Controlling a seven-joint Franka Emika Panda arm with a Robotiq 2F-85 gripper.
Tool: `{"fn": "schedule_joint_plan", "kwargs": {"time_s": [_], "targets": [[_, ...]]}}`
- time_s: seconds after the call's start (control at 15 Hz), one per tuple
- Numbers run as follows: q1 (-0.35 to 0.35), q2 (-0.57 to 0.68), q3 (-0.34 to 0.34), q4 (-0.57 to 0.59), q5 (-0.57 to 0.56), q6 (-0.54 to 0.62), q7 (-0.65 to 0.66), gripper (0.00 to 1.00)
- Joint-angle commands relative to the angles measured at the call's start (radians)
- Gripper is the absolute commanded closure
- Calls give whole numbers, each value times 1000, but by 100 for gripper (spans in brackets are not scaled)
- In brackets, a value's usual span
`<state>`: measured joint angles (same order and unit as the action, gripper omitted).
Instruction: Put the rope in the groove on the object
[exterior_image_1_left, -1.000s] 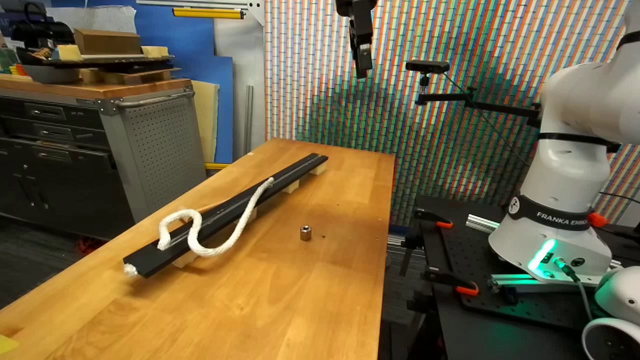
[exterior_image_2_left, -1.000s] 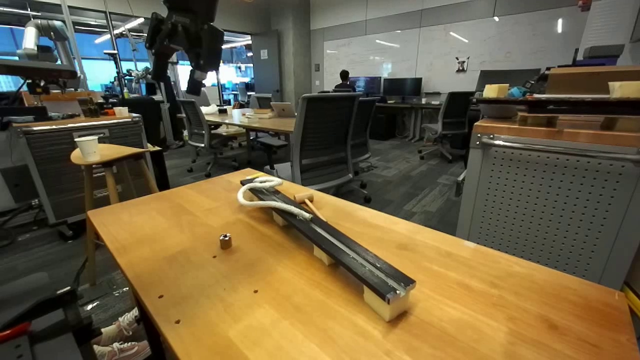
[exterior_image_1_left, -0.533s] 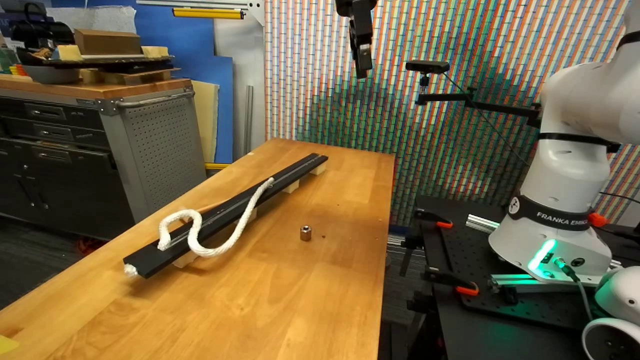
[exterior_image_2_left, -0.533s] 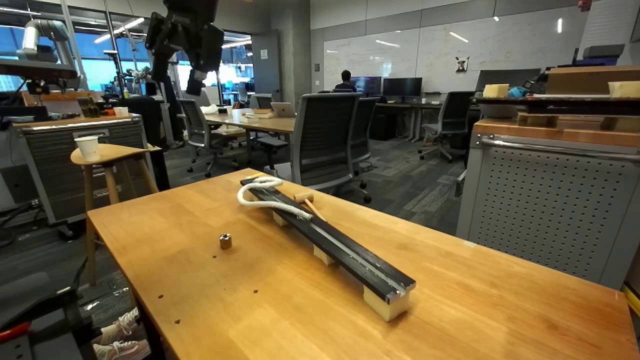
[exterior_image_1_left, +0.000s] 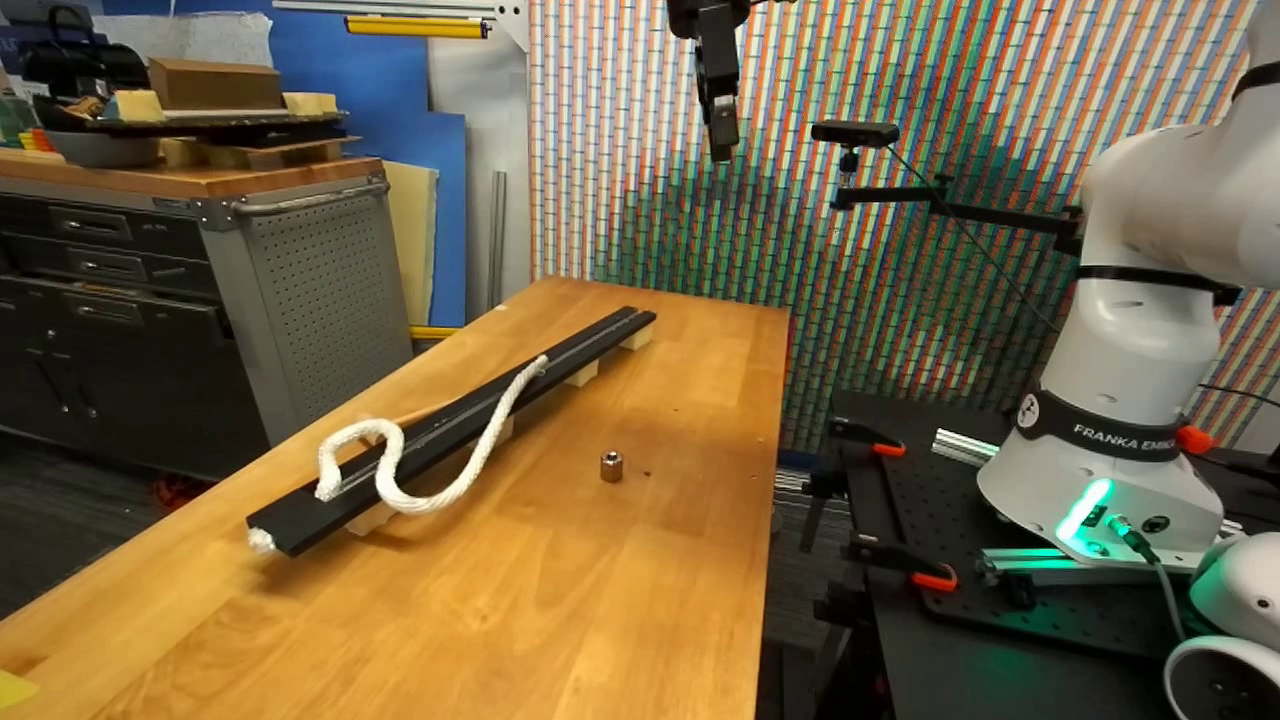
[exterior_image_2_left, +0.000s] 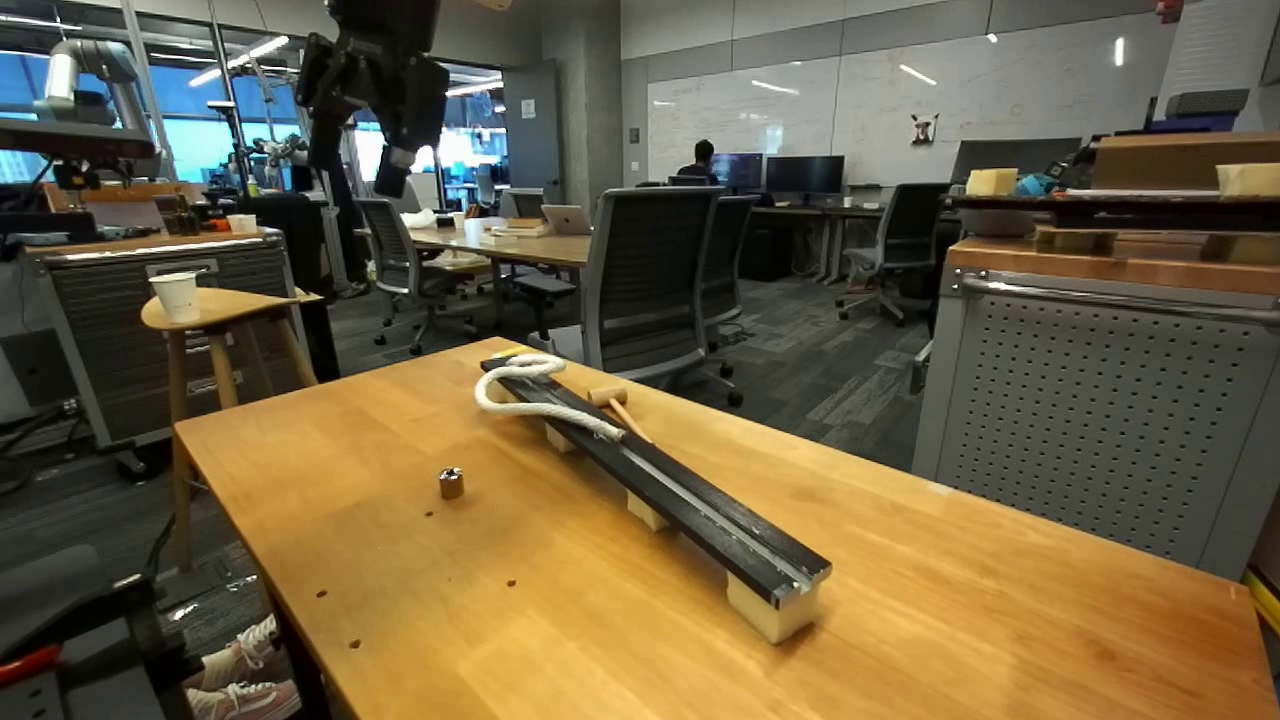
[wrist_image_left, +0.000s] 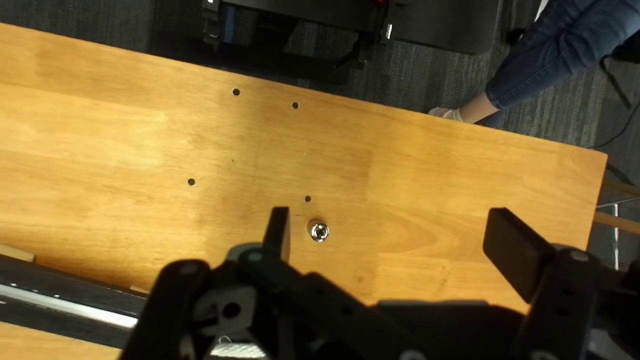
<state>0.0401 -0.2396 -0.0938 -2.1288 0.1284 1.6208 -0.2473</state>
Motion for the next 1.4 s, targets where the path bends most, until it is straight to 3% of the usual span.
{"fn": "schedule_joint_plan", "kwargs": {"time_s": [0.0,0.73,1.33], "targets": [[-21,35,32,19,26,80,135,0],[-12,311,90,145,-29,403,765,0],[8,542,27,308,-123,554,1213,0]]}}
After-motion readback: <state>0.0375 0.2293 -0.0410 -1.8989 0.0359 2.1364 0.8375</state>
